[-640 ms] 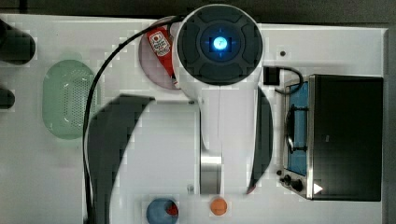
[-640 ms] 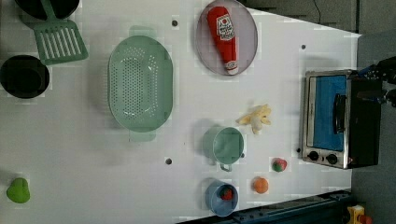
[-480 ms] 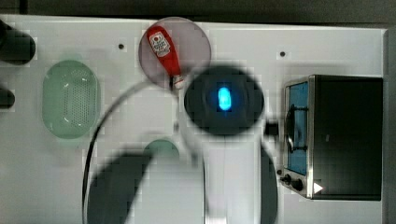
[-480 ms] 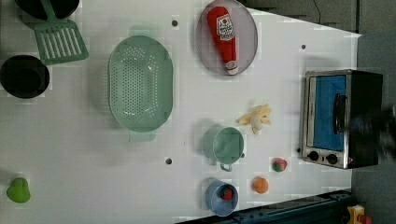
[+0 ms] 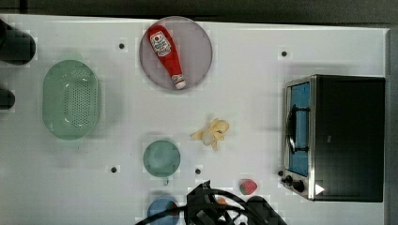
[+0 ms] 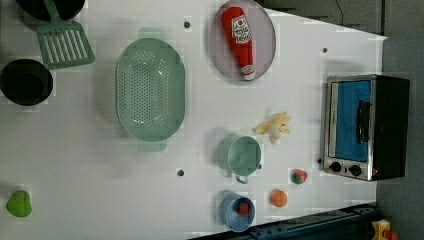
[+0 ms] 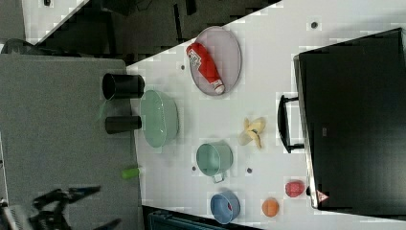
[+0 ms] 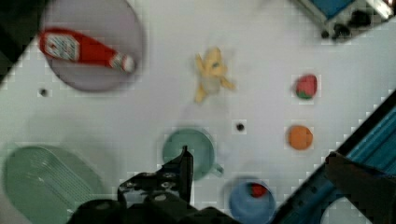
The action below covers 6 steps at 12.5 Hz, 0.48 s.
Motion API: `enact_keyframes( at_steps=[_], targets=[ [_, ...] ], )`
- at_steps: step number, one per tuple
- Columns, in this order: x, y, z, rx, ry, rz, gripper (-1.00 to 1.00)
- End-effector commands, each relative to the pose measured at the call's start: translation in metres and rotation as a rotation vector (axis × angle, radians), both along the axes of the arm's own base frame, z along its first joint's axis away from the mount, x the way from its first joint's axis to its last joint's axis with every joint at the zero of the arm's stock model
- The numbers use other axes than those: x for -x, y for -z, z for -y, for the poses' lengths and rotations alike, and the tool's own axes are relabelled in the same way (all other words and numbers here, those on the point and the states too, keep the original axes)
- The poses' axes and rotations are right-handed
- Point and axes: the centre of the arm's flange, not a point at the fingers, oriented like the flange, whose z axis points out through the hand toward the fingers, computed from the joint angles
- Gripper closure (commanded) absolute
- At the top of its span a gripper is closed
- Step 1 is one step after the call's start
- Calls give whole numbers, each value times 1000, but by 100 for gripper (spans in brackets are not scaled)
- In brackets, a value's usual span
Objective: Pick banana from table and place on oven.
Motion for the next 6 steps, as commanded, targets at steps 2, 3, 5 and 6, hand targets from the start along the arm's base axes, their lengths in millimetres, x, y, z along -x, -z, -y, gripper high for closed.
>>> enact_keyframes(
  at_steps=[2, 3, 5, 6],
  targets=[
    [-67, 108, -9, 1, 49, -206, -100],
    [-80, 128, -9, 3, 49, -215, -100],
    [-102, 174, -9, 5, 50, -233, -100],
    [-112, 196, -8, 6, 51, -227, -100]
  ],
)
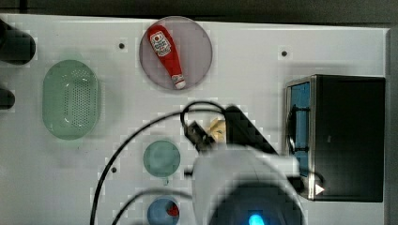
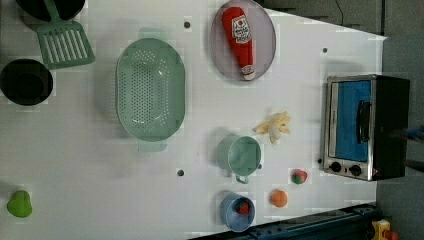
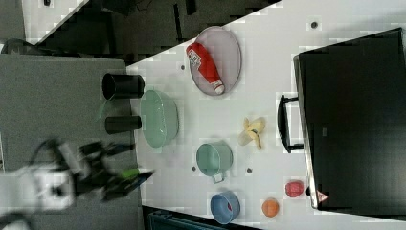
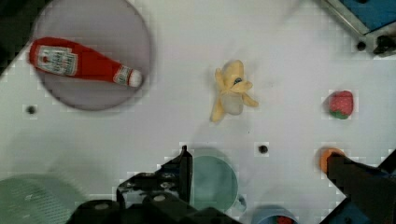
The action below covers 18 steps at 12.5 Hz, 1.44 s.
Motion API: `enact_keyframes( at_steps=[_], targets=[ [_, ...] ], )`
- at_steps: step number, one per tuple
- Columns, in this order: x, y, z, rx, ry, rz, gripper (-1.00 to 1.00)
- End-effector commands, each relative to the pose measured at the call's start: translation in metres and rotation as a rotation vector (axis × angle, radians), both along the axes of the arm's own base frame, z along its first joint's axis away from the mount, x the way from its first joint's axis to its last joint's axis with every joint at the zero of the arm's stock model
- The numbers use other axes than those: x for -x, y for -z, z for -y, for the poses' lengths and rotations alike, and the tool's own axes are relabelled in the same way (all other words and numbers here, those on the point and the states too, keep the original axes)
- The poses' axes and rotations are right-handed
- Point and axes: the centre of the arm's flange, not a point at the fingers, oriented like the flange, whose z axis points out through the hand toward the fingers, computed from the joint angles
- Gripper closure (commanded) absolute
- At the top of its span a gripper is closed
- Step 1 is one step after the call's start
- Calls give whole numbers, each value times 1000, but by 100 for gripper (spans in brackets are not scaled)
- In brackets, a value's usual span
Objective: Pick banana from table and place on oven.
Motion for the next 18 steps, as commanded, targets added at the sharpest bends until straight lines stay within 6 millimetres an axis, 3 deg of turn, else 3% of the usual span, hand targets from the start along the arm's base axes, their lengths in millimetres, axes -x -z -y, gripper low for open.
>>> enact_keyframes(
  at_steps=[1, 4, 10, 14, 18],
  targets=[
    [-16, 93, 4, 2, 60, -104, -100],
    [-31, 159, 9, 5, 71, -90, -100],
    [-36, 289, 20, 15, 95, -83, -100],
    [-37, 351, 19, 25, 94, -84, -100],
    [-34, 392, 16, 30, 86, -71, -100]
  ],
)
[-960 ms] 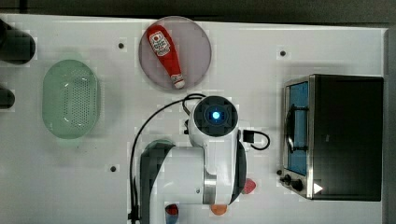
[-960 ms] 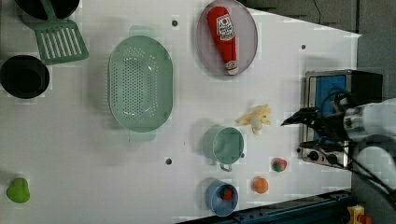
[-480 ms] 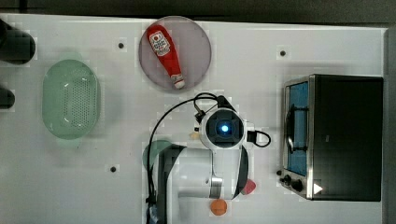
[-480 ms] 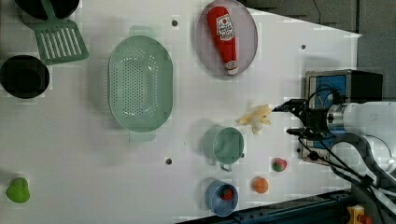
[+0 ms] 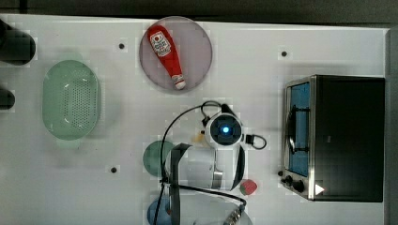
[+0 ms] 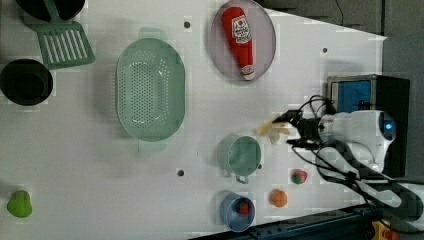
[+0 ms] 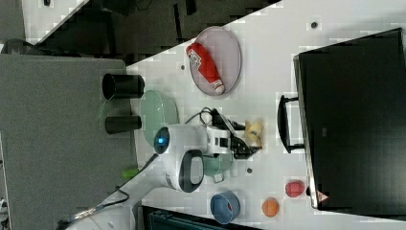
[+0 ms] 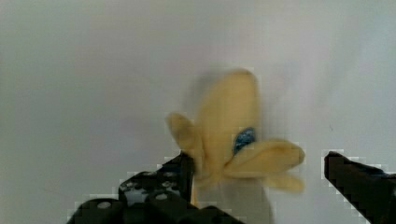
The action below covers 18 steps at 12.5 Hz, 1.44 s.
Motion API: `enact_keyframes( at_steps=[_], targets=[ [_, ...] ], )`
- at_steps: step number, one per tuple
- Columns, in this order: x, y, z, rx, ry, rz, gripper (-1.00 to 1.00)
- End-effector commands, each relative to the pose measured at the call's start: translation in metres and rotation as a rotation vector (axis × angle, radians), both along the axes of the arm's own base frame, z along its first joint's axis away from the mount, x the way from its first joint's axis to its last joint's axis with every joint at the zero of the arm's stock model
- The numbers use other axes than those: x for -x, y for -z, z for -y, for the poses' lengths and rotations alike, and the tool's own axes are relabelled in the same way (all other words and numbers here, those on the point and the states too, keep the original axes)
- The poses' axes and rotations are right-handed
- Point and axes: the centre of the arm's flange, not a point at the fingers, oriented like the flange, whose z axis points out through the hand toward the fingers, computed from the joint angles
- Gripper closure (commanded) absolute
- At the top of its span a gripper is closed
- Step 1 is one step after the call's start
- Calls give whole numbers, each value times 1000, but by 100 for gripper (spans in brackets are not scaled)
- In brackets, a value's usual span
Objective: Pick banana from table and place on oven.
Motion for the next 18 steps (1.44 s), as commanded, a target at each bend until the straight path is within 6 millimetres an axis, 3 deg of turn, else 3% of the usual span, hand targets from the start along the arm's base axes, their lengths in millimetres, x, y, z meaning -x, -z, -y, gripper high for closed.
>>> enact_keyframes(
  at_steps=[1, 4, 7, 8, 11, 14, 18],
  targets=[
    [-12, -11, -17, -6, 9, 76, -100],
    [-13, -11, -19, -7, 14, 77, -18],
    [-13, -11, -18, -7, 15, 77, 50],
    [-13, -12, -19, -7, 14, 78, 64],
    [-21, -34, -21, -9, 9, 122, 64],
    [-33, -104, -25, -13, 1, 218, 64],
    [-29, -239, -30, -23, -9, 214, 64]
  ],
)
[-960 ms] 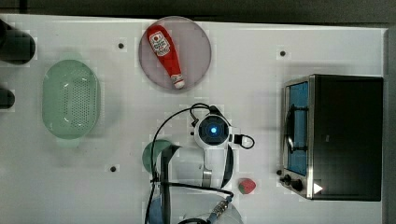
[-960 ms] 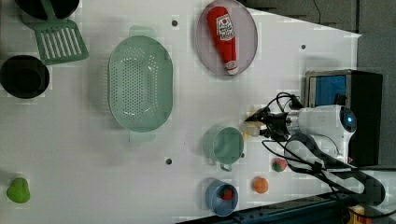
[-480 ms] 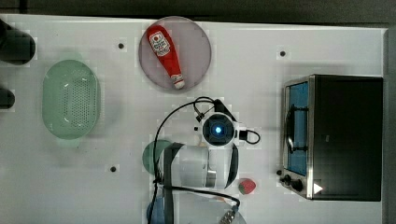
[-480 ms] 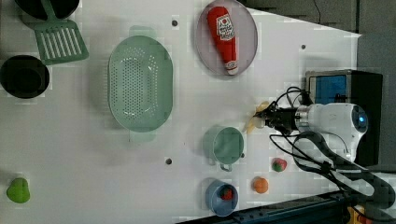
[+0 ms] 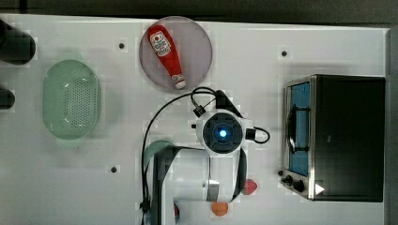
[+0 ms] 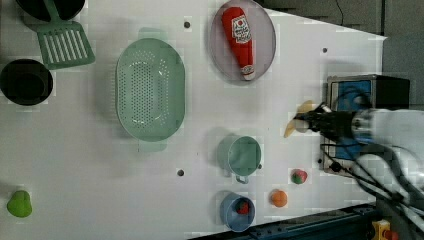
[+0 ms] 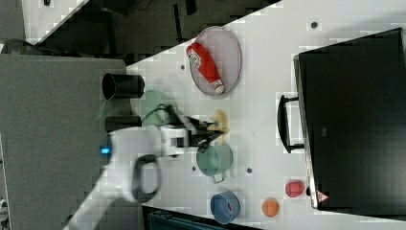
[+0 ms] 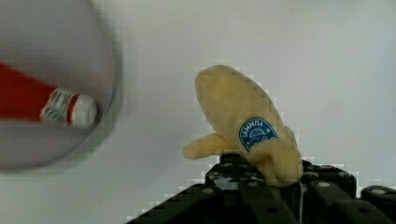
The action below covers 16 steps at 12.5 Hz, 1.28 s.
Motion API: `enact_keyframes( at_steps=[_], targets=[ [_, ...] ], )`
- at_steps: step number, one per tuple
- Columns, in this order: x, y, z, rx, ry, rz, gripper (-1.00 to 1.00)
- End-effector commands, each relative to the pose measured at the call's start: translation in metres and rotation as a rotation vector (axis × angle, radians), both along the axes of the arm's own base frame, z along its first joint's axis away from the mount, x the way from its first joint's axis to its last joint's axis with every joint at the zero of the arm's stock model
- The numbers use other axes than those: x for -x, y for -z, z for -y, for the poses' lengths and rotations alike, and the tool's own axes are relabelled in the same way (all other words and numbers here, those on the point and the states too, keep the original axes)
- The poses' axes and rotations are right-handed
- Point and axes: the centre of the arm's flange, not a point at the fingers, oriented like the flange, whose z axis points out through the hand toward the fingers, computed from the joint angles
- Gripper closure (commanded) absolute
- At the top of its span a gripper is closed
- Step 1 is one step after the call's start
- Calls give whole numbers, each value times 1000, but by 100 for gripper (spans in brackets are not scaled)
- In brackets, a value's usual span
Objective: Pick banana from table and place on oven.
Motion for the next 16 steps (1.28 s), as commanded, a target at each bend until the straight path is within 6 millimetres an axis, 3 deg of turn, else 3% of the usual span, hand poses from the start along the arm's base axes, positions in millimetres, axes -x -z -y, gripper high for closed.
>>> enact_keyframes(
  at_steps=[1, 3, 5, 9, 12, 16],
  targets=[
    [1, -114, -6, 1, 21, 45, 64],
    [11, -169, -5, -2, 22, 5, 64],
    [22, -210, 5, -9, 39, -20, 64],
    [26, -260, 57, -29, 90, 33, 64],
    [33, -259, 120, -25, 102, 37, 64],
    [31, -230, 204, 41, -43, 28, 64]
  ],
)
